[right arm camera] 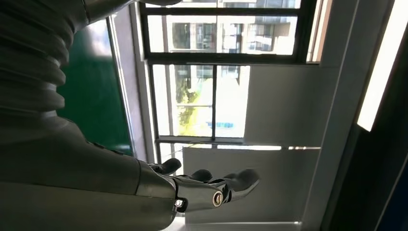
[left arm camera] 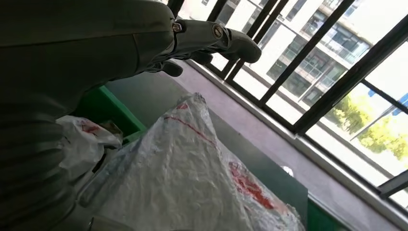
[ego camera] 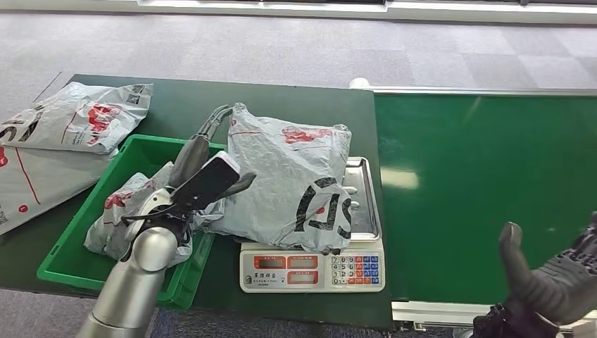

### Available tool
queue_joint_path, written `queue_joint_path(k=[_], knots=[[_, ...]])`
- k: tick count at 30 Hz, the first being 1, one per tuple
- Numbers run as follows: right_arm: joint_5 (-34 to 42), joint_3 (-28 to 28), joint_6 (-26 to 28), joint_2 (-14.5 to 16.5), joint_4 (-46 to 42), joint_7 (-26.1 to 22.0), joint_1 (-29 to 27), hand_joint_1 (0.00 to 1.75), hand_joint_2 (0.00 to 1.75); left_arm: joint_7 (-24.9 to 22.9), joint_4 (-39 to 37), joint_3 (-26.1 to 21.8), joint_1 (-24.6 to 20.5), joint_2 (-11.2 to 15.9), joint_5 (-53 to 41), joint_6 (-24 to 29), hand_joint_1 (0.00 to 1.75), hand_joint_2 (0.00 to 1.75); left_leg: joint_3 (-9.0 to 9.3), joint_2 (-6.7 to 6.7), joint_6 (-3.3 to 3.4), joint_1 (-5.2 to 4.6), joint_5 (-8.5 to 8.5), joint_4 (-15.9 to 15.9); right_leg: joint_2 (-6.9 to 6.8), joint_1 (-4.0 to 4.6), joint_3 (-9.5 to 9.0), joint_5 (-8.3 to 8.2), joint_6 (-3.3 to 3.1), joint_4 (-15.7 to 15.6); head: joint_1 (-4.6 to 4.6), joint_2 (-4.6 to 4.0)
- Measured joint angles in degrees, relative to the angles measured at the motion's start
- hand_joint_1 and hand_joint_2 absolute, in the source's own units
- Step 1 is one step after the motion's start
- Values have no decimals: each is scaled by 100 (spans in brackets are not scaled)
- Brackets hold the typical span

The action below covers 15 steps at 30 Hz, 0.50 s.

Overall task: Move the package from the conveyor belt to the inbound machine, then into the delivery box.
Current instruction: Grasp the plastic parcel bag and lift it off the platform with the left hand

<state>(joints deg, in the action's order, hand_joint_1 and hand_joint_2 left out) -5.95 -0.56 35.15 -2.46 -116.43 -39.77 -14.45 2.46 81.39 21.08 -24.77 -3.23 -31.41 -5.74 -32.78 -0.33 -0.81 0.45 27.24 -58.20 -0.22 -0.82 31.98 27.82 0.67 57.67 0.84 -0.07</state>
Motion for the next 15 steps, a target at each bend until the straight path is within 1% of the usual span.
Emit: queue_joint_path(k=[2,5,9,12,15], knots=[[72,206,315,-14,-12,-14,-25,0,175,-251,-517,304,-225,-120,-284,-71,0,175,1,6,0,-1,0,0,7,-1,2,-2,2,0,1,0],[-13,532,435,-23,-9,-19,22,0,175,-542,-1502,803,-538,-396,-873,-177,0,175,2,6,1,-2,0,0,9,-1,0,-5,5,0,1,0],[-138,861,427,-14,16,5,107,0,175,-647,-2979,1378,-744,-890,-1585,-33,175,175,1,6,1,-2,0,0,10,-2,-2,-6,6,0,0,0],[-142,990,401,12,47,31,148,0,175,-630,-3688,1575,-864,-1133,-1775,41,175,175,0,3,2,-3,0,0,7,-2,-3,-5,9,0,0,0],[-149,1051,388,30,64,43,187,0,175,-583,-4139,1689,-1030,-1256,-1878,-20,175,175,4,-6,3,-2,1,1,-4,-1,-14,-1,11,0,-1,0]])
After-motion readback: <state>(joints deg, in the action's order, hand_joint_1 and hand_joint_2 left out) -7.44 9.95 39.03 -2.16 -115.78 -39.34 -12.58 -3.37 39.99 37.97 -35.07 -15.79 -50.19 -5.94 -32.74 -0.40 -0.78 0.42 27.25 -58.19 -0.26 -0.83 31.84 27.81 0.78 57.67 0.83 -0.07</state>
